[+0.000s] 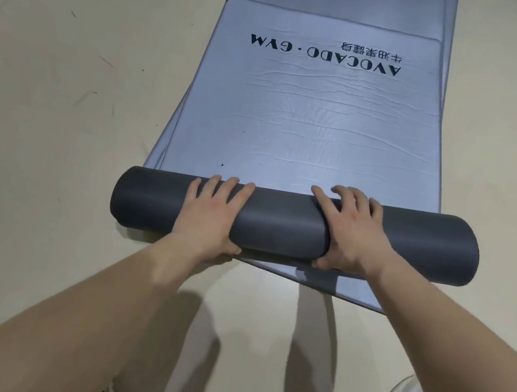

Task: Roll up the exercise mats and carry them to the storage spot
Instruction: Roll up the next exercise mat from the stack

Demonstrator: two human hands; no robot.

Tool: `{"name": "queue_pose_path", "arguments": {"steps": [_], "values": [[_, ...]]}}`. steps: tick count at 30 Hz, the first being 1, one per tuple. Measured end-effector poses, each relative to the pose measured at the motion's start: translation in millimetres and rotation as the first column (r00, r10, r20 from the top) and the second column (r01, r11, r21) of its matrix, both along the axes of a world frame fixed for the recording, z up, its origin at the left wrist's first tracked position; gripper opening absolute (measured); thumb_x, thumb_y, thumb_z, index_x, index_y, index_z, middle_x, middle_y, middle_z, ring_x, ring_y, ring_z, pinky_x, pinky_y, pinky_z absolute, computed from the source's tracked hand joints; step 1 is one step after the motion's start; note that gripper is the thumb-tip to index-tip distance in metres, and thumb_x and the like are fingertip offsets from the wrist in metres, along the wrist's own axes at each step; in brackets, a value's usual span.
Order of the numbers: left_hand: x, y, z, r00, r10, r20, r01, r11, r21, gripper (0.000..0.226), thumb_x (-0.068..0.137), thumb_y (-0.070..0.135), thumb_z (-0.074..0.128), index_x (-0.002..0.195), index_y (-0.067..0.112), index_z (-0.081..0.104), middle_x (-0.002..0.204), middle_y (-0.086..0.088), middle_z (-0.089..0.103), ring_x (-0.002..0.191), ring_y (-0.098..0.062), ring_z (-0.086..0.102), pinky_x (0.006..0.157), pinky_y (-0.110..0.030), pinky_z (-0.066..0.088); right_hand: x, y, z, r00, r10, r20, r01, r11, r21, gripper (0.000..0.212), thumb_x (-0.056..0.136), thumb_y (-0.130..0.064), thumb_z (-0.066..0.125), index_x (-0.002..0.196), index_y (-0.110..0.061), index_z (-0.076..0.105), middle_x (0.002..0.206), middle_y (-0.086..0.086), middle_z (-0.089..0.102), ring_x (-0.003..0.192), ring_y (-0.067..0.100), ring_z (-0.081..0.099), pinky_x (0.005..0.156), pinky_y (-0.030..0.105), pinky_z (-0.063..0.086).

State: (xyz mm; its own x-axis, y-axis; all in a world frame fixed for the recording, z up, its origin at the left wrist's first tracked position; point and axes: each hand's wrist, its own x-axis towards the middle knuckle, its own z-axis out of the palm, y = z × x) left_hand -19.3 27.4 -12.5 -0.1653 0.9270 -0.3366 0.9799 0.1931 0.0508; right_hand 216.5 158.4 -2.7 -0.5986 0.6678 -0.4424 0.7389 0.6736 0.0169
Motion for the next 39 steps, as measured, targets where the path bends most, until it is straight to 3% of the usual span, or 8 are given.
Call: {"name": "queue_pose_path", "arguments": {"steps": [4,14,18,21,25,30,33,39], "values": [[-22.3,28.6,3.1,0.992,-0.085,0.091,0.093,0.992,-0.09,0.124,0.065,0.071,0.077,0.16,0.032,0.008,0.162,0.0,0.025,0.148,-0.027,0.024,0.122,-0.047,0.015,2.7,-7.7,-17.5,0.995,0.021,-0.1,-0.005,0.988,0.154,0.124,0.052,-0.072,0.08,0.153,-0.033,0.02,0.151,0.005,0.04,0.137,0.036,0.039,0.115,0.055,0.025],[-2.0,20.3,23.0,0.988,-0.134,0.079,0.143,0.982,-0.122,0.106,0.055,0.072,0.077,0.145,0.041,0.029,0.135,0.007,0.05,0.11,-0.027,0.057,0.098,-0.046,0.045,-1.2,1.6,20.6,0.999,-0.034,0.011,0.035,0.989,-0.143,0.102,0.052,-0.065,0.078,0.141,-0.042,0.034,0.12,-0.003,0.057,0.102,0.029,0.06,0.092,0.041,0.045],[12.7,15.7,38.1,0.969,-0.15,0.196,0.203,0.936,-0.287,0.103,0.054,0.067,0.085,0.142,0.043,0.036,0.116,0.009,0.053,0.105,-0.024,0.058,0.088,-0.042,0.051,26.6,-36.6,25.9,0.993,-0.12,0.02,0.122,0.976,-0.181,0.107,0.054,-0.066,0.079,0.146,-0.04,0.031,0.132,-0.004,0.055,0.12,0.027,0.055,0.106,0.047,0.039],[12.8,29.4,41.8,0.963,-0.134,0.235,0.214,0.907,-0.361,0.107,0.053,0.064,0.089,0.144,0.043,0.037,0.116,0.008,0.053,0.112,-0.023,0.055,0.094,-0.045,0.049,46.5,-79.7,12.1,0.983,-0.179,-0.027,0.18,0.982,0.057,0.123,0.057,-0.067,0.084,0.153,-0.031,0.016,0.153,0.005,0.036,0.142,0.035,0.032,0.119,0.059,0.018],[10.2,42.0,42.3,0.975,-0.152,0.164,0.205,0.902,-0.38,0.11,0.055,0.073,0.084,0.149,0.043,0.035,0.128,0.009,0.058,0.116,-0.022,0.056,0.099,-0.044,0.047,51.2,-78.5,-4.0,0.973,-0.212,-0.094,0.223,0.968,0.119,0.127,0.046,-0.066,0.088,0.15,-0.032,0.024,0.147,0.007,0.041,0.136,0.037,0.036,0.115,0.06,0.018],[31.2,-19.2,29.2,0.998,-0.045,-0.037,0.05,0.987,0.152,0.09,0.083,0.074,0.057,0.157,0.03,0.031,0.163,-0.002,0.033,0.146,-0.033,0.034,0.121,-0.051,0.023,32.6,-27.6,9.7,0.978,-0.189,-0.085,0.19,0.982,0.003,0.116,0.048,-0.07,0.077,0.147,-0.04,0.025,0.144,0.0,0.044,0.132,0.03,0.042,0.113,0.053,0.024],[34.3,-15.0,14.1,0.998,-0.03,-0.062,0.032,0.999,0.03,0.13,0.067,0.09,0.059,0.162,0.026,-0.004,0.171,-0.004,0.0,0.156,-0.036,-0.002,0.124,-0.057,0.0,34.3,-10.4,17.0,0.98,-0.153,-0.129,0.154,0.988,0.003,0.123,0.051,-0.072,0.079,0.153,-0.038,0.019,0.156,0.004,0.029,0.146,0.03,0.025,0.119,0.054,0.018],[-3.5,58.3,11.6,0.992,-0.118,0.035,0.119,0.992,-0.034,0.136,0.06,0.088,0.067,0.163,0.029,0.0,0.171,0.0,0.009,0.156,-0.03,0.008,0.126,-0.05,0.007,57.3,-18.0,-9.9,0.992,-0.121,-0.035,0.126,0.973,0.195,0.154,0.044,-0.085,0.077,0.16,-0.031,-0.009,0.169,0.012,0.003,0.155,0.039,0.001,0.119,0.066,-0.002]]}}
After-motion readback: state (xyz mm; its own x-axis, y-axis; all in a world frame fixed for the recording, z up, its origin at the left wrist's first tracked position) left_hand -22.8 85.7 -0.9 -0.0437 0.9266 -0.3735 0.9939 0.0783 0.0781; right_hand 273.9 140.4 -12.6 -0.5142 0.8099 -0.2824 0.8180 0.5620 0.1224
